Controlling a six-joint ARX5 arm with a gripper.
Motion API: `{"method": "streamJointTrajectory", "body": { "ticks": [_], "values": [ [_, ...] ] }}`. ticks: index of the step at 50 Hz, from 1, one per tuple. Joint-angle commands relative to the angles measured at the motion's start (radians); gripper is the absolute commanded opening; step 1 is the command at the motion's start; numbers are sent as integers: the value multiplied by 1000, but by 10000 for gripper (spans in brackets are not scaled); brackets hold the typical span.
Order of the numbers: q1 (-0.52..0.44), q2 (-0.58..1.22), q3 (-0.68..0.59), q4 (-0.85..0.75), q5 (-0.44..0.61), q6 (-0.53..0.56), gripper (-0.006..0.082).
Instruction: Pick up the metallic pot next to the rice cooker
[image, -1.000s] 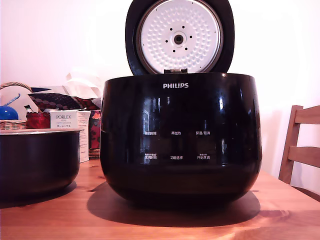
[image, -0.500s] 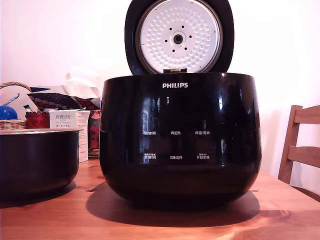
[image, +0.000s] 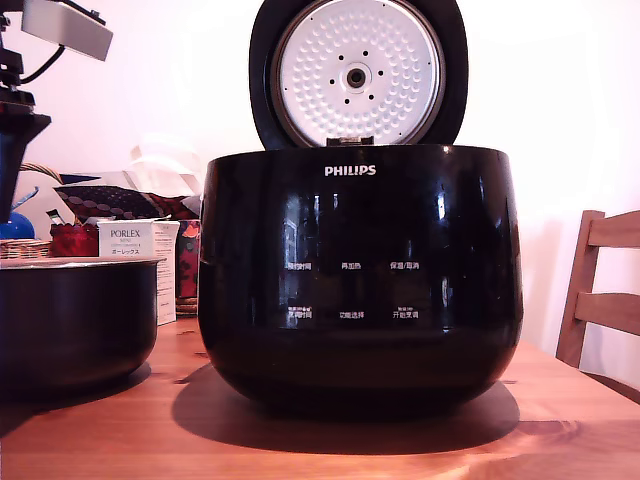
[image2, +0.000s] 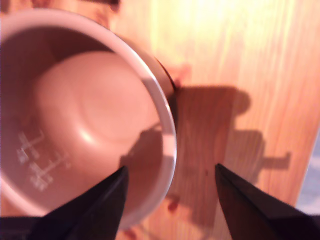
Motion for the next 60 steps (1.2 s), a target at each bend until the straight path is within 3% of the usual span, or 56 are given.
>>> {"method": "streamJointTrajectory", "body": {
  "ticks": [1,39,47,55,60],
  "values": [
    [5,24,0,14,16,6,507],
    [10,213,0,92,66,5,489],
    [11,212,0,91,65,5,342],
    [10,212,0,83,65,5,79],
    [10,212,0,64,64,5,-18]
  ]
}}
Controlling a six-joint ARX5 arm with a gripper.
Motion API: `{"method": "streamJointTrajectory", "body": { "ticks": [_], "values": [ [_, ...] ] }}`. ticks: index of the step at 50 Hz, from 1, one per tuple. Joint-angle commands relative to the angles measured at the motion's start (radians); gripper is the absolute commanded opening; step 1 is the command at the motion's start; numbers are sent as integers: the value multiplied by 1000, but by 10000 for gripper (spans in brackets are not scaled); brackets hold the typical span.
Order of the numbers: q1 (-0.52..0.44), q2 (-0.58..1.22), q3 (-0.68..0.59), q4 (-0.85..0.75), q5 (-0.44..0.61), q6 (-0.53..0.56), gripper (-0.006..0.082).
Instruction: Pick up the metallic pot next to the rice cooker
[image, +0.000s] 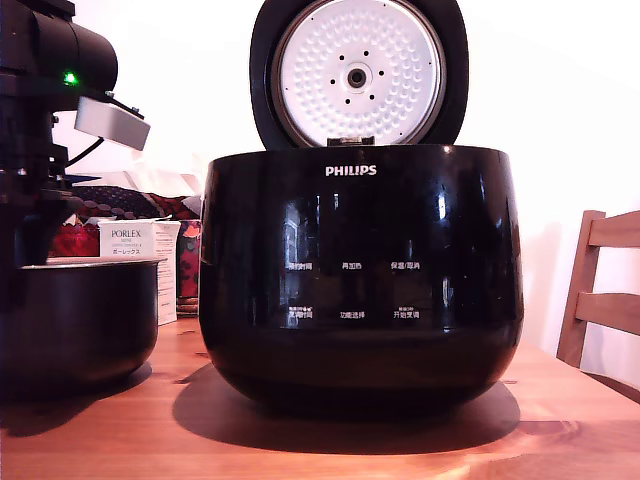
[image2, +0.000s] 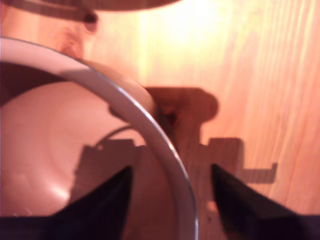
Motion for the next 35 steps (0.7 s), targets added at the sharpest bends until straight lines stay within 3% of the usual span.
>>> {"method": "streamJointTrajectory", "body": {
  "ticks": [1,35],
  "values": [
    [3,0,-1,-10,6,4,-26],
    [-5,-161,3,-94,-90,28,-24]
  ]
}}
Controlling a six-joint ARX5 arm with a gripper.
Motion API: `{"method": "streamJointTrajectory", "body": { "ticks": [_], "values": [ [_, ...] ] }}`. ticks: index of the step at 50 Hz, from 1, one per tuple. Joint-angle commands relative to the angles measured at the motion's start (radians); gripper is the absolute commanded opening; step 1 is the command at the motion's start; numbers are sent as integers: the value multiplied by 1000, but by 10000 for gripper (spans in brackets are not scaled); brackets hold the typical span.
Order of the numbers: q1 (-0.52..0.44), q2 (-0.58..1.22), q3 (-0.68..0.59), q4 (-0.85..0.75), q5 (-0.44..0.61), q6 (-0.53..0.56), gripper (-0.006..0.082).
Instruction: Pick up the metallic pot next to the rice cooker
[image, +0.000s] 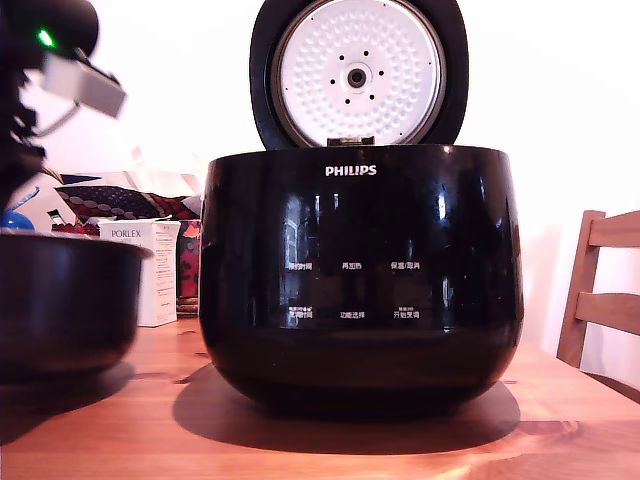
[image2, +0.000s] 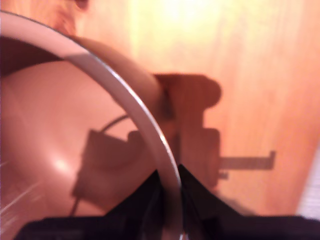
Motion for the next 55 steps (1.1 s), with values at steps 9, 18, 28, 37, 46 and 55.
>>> {"method": "streamJointTrajectory", "body": {
  "ticks": [9,18,28,37,46,55],
  "values": [
    [-36,-118,34,-30,-22,17,-24],
    [-75,-154,124,-115,-57,17,-24],
    [-97,-159,282,-200,-77,16,-24],
    [-116,-159,417,-207,-93,15,-24],
    [-137,-159,481,-208,-93,11,-24],
    [-140,-158,483,-208,-92,12,-24]
  ]
}}
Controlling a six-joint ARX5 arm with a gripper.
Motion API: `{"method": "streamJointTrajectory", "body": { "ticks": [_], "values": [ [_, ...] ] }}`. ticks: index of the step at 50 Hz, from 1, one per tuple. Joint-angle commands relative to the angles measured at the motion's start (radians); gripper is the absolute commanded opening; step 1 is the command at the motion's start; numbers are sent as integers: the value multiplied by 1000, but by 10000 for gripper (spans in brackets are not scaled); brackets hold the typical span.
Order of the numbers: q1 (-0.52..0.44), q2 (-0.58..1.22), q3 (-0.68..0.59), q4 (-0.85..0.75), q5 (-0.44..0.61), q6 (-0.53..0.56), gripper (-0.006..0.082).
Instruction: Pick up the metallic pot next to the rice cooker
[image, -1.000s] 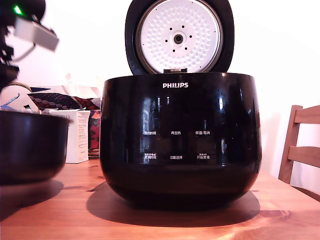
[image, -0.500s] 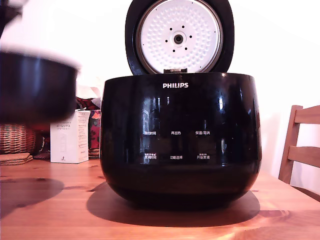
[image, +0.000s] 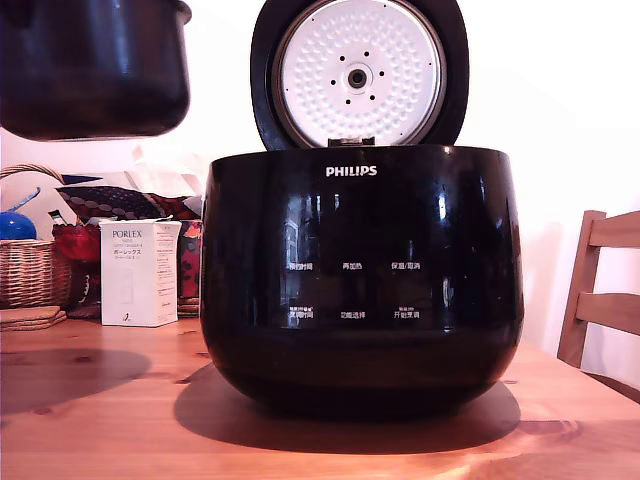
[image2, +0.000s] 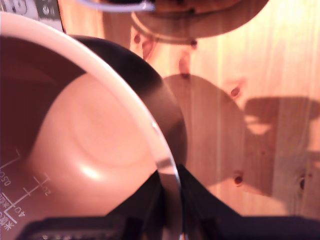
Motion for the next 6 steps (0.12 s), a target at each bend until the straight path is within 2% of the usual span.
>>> {"method": "streamJointTrajectory", "body": {
  "ticks": [1,6],
  "values": [
    [-1,-25,22,30,-7,-3,-24],
    [-1,-25,22,30,-7,-3,-24]
  ]
}}
